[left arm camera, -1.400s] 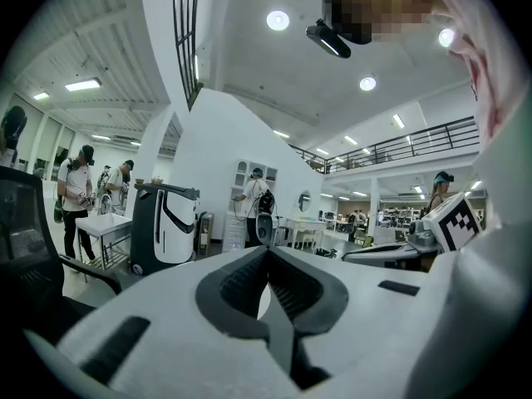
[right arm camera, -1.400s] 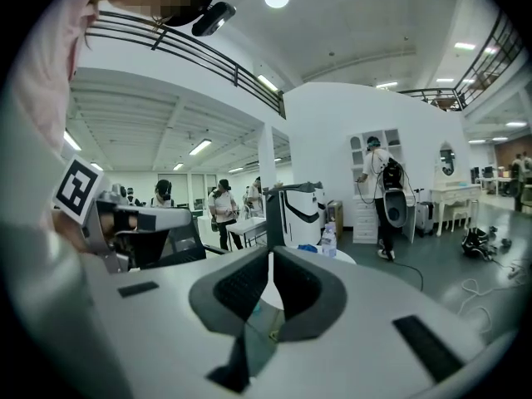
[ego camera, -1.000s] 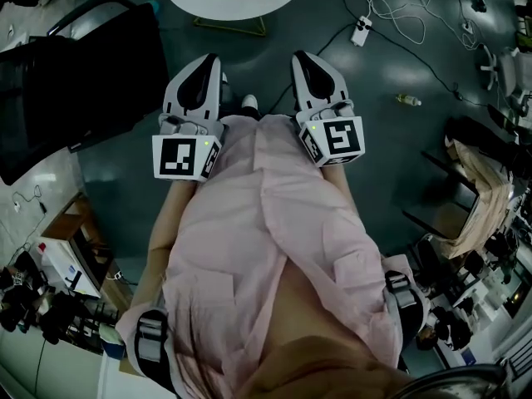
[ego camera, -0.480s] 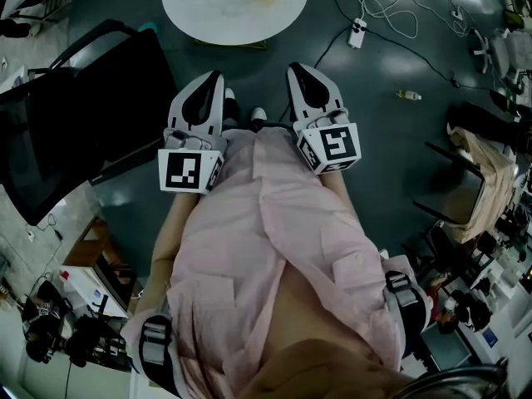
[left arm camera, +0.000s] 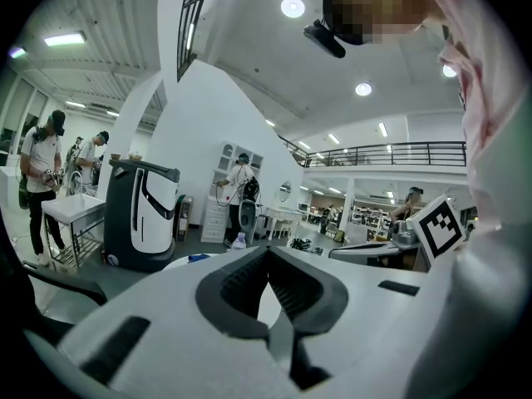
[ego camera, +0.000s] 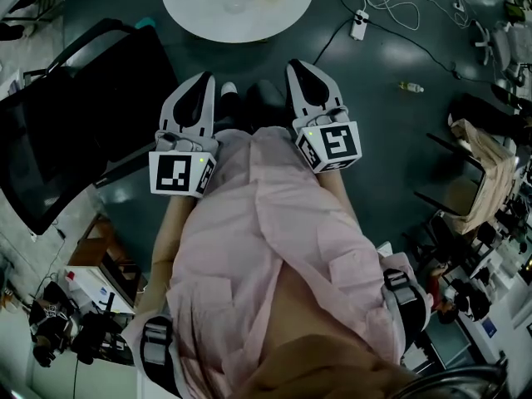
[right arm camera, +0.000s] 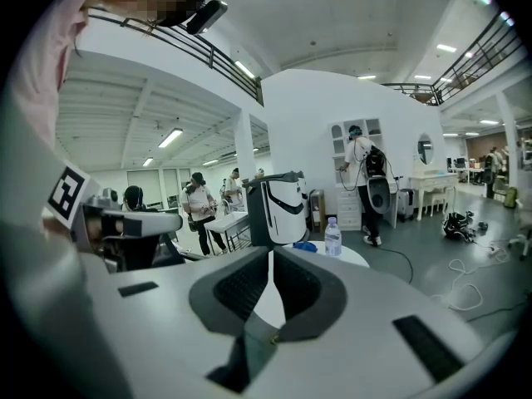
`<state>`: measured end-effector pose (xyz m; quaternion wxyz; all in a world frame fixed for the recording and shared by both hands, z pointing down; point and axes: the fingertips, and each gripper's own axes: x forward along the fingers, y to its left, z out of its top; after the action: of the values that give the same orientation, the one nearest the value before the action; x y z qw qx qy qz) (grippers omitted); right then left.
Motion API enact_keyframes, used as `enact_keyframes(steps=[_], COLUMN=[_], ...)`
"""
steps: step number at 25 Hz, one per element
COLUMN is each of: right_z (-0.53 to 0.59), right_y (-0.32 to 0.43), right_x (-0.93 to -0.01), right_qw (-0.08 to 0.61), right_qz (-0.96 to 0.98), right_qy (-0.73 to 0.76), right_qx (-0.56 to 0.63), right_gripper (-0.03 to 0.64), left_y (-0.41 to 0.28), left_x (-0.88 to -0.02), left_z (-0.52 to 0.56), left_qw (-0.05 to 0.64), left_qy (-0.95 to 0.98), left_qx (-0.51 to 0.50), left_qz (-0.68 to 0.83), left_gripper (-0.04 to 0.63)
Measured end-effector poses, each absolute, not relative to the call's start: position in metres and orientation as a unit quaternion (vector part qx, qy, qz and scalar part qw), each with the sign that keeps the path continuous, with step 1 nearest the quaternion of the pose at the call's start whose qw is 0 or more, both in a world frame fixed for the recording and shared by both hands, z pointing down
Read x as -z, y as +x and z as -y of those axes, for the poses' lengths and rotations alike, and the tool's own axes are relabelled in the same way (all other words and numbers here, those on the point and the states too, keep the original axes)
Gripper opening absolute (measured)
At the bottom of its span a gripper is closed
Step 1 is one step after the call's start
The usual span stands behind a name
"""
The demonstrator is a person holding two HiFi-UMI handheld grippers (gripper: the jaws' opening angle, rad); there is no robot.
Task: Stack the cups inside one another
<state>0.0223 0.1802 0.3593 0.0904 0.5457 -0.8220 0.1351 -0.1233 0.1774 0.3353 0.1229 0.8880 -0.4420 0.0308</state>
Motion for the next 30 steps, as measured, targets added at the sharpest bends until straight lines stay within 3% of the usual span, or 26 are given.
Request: enact_keyframes(steps=[30], right_z=[-0.034], right_y=[0.093], right_x=[-0.364], right_qw=[0.091], right_qz=[0.857], right_qy=[0.489], right_qx=[-0.135], right_gripper=[0.037], left_y=[-0.071], left_x=[-0.326], left_z=[-0.052], left_qw=[0.126], left_qy=[0.832], left_qx=[0.023], left_qz=[0.539], left_gripper=[0.017])
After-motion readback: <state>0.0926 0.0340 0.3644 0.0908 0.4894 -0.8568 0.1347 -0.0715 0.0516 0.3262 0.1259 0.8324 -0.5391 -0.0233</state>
